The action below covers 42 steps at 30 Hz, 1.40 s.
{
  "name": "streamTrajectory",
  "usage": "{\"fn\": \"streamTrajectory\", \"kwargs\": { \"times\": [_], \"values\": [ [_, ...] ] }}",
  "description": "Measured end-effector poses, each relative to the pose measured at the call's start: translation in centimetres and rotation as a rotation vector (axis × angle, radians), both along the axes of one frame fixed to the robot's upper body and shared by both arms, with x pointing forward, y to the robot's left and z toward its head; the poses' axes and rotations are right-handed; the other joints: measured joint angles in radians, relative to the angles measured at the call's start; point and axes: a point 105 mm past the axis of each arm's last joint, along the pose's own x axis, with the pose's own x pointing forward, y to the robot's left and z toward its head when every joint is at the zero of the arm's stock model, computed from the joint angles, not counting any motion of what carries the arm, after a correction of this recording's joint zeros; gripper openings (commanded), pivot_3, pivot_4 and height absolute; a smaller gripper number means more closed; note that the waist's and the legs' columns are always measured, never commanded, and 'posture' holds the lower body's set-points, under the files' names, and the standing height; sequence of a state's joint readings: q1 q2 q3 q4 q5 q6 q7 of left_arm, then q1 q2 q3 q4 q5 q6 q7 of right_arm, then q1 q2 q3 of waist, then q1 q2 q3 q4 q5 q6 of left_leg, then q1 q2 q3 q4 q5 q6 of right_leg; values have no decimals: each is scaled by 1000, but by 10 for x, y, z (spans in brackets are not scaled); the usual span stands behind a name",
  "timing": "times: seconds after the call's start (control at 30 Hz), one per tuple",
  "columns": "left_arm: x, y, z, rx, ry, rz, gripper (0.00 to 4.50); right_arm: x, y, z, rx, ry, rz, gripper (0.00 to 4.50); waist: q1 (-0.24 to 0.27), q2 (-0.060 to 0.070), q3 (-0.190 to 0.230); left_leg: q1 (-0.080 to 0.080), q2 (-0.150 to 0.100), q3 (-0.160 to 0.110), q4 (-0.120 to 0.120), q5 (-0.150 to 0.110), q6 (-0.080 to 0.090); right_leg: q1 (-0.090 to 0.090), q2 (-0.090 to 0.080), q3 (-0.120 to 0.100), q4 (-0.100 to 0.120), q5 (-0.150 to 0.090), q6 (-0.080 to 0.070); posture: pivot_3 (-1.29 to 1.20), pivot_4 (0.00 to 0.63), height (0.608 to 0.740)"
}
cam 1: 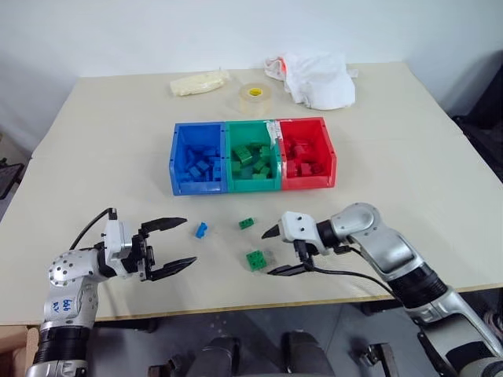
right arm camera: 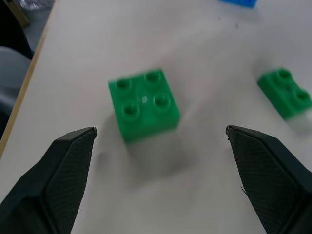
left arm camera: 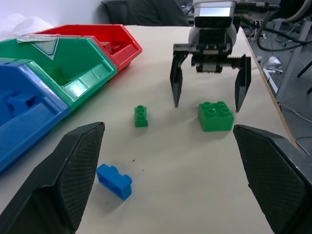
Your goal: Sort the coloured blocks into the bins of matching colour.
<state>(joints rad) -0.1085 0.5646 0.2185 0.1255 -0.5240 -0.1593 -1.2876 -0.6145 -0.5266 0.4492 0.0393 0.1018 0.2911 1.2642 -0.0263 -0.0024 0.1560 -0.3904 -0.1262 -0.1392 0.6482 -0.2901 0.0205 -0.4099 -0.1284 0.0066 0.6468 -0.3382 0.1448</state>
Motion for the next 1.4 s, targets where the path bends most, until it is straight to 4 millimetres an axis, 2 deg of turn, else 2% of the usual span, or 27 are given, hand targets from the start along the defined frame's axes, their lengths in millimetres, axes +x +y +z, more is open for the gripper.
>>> {"fn": "streamTrajectory", "kwargs": {
  "times": [0.23,0.4,0.53,0.67,0.77,0.87,0.97,1.0,1.1,1.27,1.4],
  "values": [
    [-3,-1,0,-3,-1,19,4500,1,8,-4,12,12,9,1473,1,0,0,0,0,0,0,0,0,0,0,0,0,0,0,0,150,740],
    [-3,-1,-1,-7,4,32,4500,-1,10,0,28,11,19,1450,1,0,0,0,0,0,0,0,0,0,0,0,0,0,0,0,150,740],
    [-2,-1,0,-10,4,38,4500,6,10,20,82,-13,-12,1450,-1,0,0,0,0,0,0,0,0,0,0,0,0,0,0,0,150,740],
    [-2,-1,0,-13,3,38,4500,41,7,75,184,-158,-118,1450,-1,0,0,0,0,0,-1,0,0,0,0,0,0,0,0,0,150,740],
    [2,-1,3,-17,-9,35,4500,73,5,102,229,-227,-213,1450,-2,0,0,0,0,1,-1,0,0,-1,0,0,0,0,0,0,150,740],
    [7,-2,8,-21,-27,28,4500,100,7,120,249,-299,-292,1450,-3,0,0,1,0,1,-2,0,0,-1,0,-1,1,0,0,0,150,740],
    [10,-3,8,-28,-32,23,4500,125,7,120,233,-342,-387,1450,-7,0,0,1,-1,1,-2,0,0,-1,0,-1,3,0,0,0,150,740],
    [12,-5,9,-31,-36,16,4500,136,5,118,220,-357,-435,1800,-9,0,0,1,-1,1,-2,0,0,-2,0,-1,6,0,0,0,150,740],
    [16,-6,10,-34,-38,7,4500,148,6,114,199,-388,-485,2775,-16,0,0,1,0,0,-2,0,0,-3,0,-1,7,0,0,0,150,740],
    [16,-6,9,-31,-44,1,4500,148,7,115,205,-418,-461,4485,-30,1,0,1,-1,-1,-2,0,0,-2,0,-1,8,0,0,0,150,740],
    [18,-5,8,-34,-38,3,4500,145,0,121,209,-428,-422,4485,-32,1,0,1,0,-1,-2,0,-1,-3,0,-1,9,0,0,0,150,740]
  ]
}}
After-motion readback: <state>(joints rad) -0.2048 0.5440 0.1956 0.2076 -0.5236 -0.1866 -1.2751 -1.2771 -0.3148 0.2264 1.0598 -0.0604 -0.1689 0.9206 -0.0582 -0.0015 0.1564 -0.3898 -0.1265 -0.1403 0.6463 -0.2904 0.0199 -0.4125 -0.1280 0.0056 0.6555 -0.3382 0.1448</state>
